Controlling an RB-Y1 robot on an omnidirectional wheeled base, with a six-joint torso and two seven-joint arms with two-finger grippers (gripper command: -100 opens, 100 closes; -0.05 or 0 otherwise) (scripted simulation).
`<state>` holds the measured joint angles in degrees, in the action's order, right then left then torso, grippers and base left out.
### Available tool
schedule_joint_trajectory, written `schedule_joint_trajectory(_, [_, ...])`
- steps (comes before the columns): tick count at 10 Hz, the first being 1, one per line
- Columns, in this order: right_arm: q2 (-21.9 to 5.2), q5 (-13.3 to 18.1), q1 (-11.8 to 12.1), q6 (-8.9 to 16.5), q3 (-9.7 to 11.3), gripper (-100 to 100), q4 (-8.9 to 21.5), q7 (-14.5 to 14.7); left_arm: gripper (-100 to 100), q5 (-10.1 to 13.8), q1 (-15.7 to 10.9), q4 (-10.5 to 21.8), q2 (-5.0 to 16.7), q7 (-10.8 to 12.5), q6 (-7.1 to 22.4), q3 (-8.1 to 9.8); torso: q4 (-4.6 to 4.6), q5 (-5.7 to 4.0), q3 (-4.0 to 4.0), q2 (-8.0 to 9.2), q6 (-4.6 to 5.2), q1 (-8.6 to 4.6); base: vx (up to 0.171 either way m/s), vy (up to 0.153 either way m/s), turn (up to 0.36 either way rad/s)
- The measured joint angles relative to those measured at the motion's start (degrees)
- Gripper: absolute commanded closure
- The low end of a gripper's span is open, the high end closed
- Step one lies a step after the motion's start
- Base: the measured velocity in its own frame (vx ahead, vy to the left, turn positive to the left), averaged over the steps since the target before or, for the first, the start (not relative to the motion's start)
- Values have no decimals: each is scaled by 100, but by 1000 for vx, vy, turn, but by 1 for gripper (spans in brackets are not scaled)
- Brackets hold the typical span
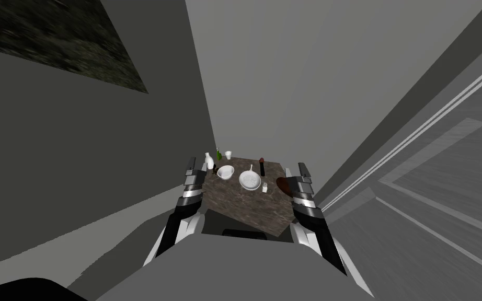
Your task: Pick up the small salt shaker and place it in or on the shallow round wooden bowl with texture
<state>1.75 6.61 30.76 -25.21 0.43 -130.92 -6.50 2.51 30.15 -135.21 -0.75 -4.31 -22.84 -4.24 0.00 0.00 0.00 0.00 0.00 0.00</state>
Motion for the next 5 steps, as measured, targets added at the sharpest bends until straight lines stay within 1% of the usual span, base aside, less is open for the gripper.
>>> schedule_joint_trajectory(3, [-386,-57,-75,96,13,-100,72,-55,0,0,0,0,0,0,0,0,1,-2,3,5,0,-8,-17,-15,-11])
schedule_joint_trajectory(5, [-620,-99,-127,179,96,-100,171,-91,0,0,0,0,0,0,0,0,2,-2,6,11,0,-10,-34,-27,-22])
